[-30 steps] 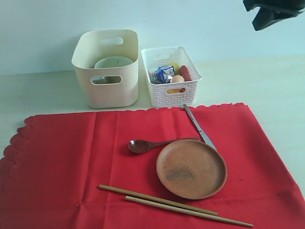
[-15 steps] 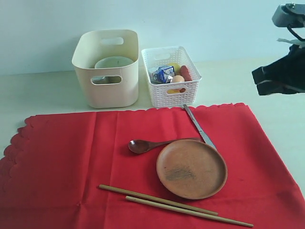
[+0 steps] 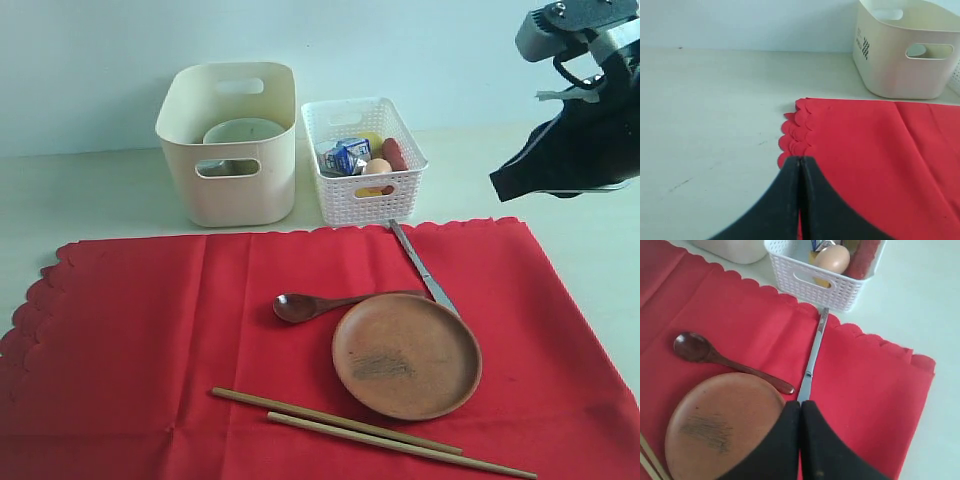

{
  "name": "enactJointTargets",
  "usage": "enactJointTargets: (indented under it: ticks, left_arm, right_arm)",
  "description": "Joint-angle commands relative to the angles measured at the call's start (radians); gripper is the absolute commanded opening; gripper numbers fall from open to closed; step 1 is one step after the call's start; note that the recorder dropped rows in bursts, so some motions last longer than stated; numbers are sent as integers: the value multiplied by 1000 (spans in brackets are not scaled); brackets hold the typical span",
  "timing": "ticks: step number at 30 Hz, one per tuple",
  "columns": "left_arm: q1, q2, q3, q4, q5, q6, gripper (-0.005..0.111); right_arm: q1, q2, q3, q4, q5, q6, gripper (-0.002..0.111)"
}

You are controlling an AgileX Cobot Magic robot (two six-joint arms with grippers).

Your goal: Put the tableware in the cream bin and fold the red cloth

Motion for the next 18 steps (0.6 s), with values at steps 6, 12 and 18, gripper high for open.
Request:
enactJointTargets:
  ticks: [6,12,18]
  left_arm:
    - [-1,-6,3,4,-5,3,0]
    - [-1,-4,-82,0,45,3,0]
    - [-1,121,-221,0,65,3,0]
  right_arm:
    - [8,20,3,39,-26,-4,0]
    - [8,79,3,55,-23,-4,0]
    - [8,124,3,99,-23,-4,0]
